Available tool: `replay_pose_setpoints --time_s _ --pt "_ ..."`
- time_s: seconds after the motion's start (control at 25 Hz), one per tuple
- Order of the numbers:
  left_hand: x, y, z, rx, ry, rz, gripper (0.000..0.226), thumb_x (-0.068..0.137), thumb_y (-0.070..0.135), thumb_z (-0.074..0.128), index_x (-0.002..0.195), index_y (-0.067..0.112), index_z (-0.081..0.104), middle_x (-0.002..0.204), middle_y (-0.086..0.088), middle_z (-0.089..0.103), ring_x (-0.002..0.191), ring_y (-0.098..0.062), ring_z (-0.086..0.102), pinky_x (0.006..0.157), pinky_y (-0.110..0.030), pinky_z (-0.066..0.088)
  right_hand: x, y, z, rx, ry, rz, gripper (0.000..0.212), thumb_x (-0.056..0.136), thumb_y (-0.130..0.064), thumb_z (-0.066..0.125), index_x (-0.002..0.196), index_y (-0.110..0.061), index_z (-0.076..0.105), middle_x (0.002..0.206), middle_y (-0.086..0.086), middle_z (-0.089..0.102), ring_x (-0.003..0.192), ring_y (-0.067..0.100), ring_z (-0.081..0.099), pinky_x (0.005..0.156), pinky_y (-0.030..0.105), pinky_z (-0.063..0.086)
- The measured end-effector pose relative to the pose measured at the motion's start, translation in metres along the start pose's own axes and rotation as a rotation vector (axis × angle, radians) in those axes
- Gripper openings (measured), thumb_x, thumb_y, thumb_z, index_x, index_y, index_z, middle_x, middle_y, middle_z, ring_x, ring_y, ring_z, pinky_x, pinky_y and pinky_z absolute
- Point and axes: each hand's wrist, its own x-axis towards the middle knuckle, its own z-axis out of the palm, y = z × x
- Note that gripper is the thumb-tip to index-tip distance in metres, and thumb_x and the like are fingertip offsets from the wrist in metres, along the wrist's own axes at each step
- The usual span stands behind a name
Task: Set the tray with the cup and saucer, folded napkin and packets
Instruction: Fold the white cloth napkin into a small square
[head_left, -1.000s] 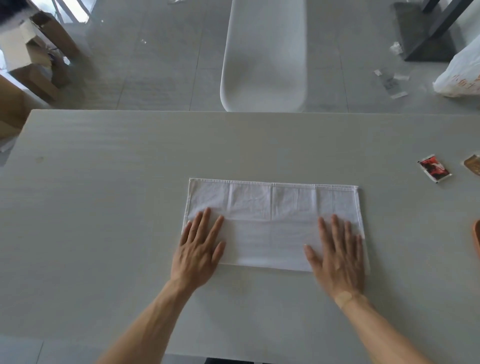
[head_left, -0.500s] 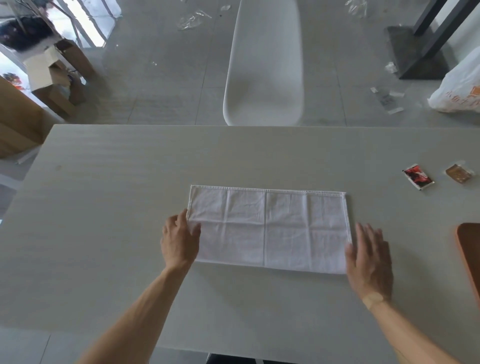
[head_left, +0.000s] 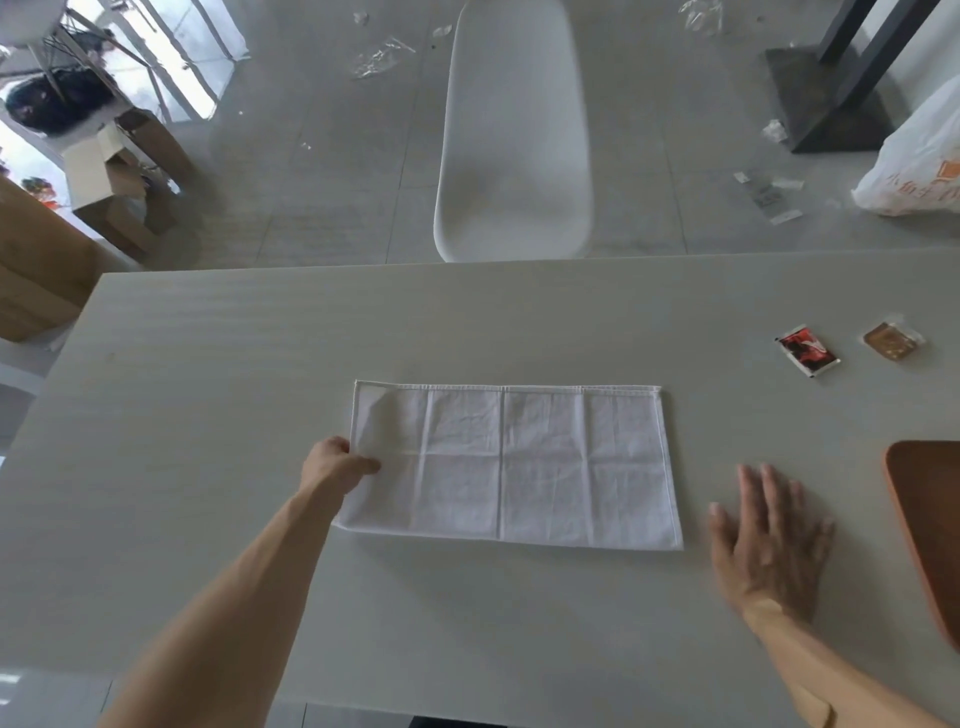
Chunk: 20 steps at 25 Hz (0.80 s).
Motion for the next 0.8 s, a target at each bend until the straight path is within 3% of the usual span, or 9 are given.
replay_pose_setpoints --time_s 0.16,0.24,0.4,0.56,0.64,0.8 --pt "-0.009 0.005 -0.004 -0.038 -0.022 0.051 0.015 0.078 0.016 0.073 0.088 0.007 0.068 0.086 -0.013 0.067 0.078 -0.031 0.061 0.068 -0.034 0.046 0.001 0.001 0.001 0.010 -0.046 0.036 0.066 0.090 -0.056 0.023 0.151 -0.034 0.025 0.162 -0.002 0.020 0.150 0.023 0.013 0.116 0.065 0.005" --pt "-0.019 0.011 -0.013 -0.067 -0.065 0.126 0.013 0.084 0.021 0.066 0.084 0.008 0.065 0.079 -0.010 0.061 0.071 -0.026 0.056 0.064 -0.032 0.040 0.001 0.002 0.000 0.014 -0.071 0.046 0.062 0.091 -0.056 0.023 0.151 -0.039 0.020 0.163 -0.005 0.016 0.150 0.022 0.011 0.114 0.066 0.002" --pt "-0.050 0.030 -0.034 -0.170 -0.181 0.255 0.014 0.088 0.016 0.064 0.075 0.021 0.066 0.070 0.000 0.069 0.059 -0.015 0.059 0.057 -0.030 0.047 0.002 0.002 -0.001 0.009 -0.102 0.067 0.058 0.096 -0.055 0.025 0.152 -0.041 0.019 0.164 -0.008 0.012 0.151 0.021 0.008 0.114 0.067 0.004" --pt "-0.089 0.063 -0.037 -0.207 -0.306 0.368 0.005 0.082 0.015 0.067 0.081 0.013 0.063 0.072 -0.003 0.070 0.058 -0.015 0.059 0.046 -0.028 0.044 0.000 -0.001 -0.005 0.033 -0.092 0.061 0.066 0.088 -0.058 0.022 0.151 -0.040 0.023 0.163 -0.006 0.018 0.150 0.022 0.012 0.116 0.064 0.002" --pt "-0.108 0.082 -0.028 -0.207 -0.373 0.410 0.021 0.074 0.022 0.066 0.087 0.007 0.060 0.072 -0.004 0.070 0.061 -0.016 0.060 0.046 -0.029 0.043 0.000 0.000 -0.005 0.041 -0.088 0.048 0.066 0.088 -0.059 0.020 0.151 -0.040 0.022 0.163 -0.006 0.018 0.150 0.022 0.012 0.116 0.064 0.002" --pt "-0.143 0.124 0.003 -0.188 -0.512 0.500 0.017 0.072 0.023 0.065 0.083 0.011 0.058 0.071 -0.003 0.069 0.061 -0.018 0.064 0.044 -0.029 0.046 0.001 0.004 -0.001 0.016 -0.068 0.034 0.065 0.090 -0.059 0.021 0.151 -0.040 0.023 0.162 -0.005 0.019 0.150 0.023 0.014 0.116 0.064 0.004"
